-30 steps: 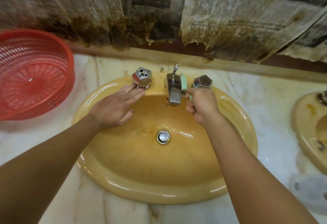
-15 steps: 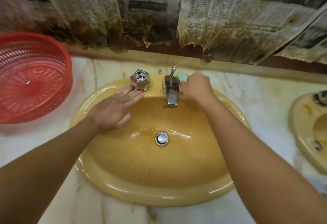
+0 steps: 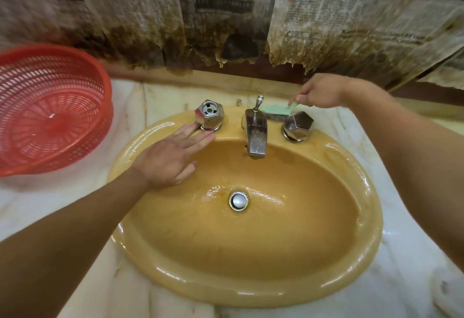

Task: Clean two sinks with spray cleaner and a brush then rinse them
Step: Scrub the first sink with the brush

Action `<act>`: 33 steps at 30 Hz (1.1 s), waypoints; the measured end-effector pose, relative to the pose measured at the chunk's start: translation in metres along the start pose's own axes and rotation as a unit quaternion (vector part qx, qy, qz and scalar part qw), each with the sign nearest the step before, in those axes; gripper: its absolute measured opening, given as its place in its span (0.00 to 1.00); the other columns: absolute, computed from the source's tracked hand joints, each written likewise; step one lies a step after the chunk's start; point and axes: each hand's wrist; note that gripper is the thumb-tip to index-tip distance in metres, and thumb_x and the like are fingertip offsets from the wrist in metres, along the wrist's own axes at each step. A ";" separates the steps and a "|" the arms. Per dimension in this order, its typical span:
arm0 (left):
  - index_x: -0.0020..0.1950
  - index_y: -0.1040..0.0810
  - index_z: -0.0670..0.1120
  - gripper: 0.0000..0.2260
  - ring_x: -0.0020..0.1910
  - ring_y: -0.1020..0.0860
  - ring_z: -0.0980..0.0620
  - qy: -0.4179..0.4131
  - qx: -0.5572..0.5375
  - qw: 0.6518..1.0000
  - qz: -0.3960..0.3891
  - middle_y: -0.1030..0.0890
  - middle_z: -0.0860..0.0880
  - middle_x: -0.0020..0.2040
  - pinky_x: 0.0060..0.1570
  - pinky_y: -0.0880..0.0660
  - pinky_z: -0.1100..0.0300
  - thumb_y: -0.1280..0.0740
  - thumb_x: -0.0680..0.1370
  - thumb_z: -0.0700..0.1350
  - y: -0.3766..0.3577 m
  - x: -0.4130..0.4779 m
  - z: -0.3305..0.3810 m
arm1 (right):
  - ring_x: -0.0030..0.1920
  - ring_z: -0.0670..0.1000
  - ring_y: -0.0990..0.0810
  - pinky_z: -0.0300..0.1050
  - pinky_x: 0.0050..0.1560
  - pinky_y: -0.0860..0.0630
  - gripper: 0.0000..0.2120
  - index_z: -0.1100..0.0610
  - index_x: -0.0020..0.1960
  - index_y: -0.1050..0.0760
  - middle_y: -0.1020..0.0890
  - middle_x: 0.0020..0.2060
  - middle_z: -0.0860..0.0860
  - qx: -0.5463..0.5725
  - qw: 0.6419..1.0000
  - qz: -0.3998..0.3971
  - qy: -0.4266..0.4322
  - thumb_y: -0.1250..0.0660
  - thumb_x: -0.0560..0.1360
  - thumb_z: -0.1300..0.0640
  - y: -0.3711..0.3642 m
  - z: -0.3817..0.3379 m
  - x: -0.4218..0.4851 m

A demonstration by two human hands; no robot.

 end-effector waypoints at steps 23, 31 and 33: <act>0.83 0.43 0.46 0.31 0.80 0.50 0.48 0.009 0.008 1.000 -0.010 0.39 0.48 0.80 0.79 0.61 0.60 0.45 0.80 0.51 0.004 0.001 0.004 | 0.67 0.53 0.26 0.42 0.62 0.34 0.14 0.51 0.63 0.18 0.21 0.66 0.50 0.051 0.994 0.031 0.094 0.40 0.84 0.55 -0.011 -0.066 0.042; 0.82 0.43 0.46 0.30 0.81 0.47 0.43 0.007 0.001 1.000 -0.009 0.39 0.47 0.81 0.80 0.55 0.54 0.46 0.80 0.51 0.002 0.000 0.003 | 0.65 0.52 0.25 0.41 0.61 0.34 0.13 0.49 0.64 0.19 0.20 0.65 0.49 0.003 0.996 0.030 0.083 0.39 0.84 0.53 0.001 -0.060 0.037; 0.82 0.42 0.46 0.30 0.81 0.46 0.43 0.004 0.002 1.000 -0.007 0.38 0.47 0.80 0.80 0.53 0.52 0.46 0.79 0.51 0.002 0.000 0.003 | 0.65 0.54 0.24 0.41 0.59 0.34 0.14 0.50 0.65 0.19 0.20 0.64 0.51 -0.012 0.997 0.044 0.064 0.39 0.83 0.53 -0.002 -0.048 0.028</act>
Point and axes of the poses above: each hand's wrist, its own x-axis towards the middle knuckle, its own y-axis out of the back of the hand, z = x × y
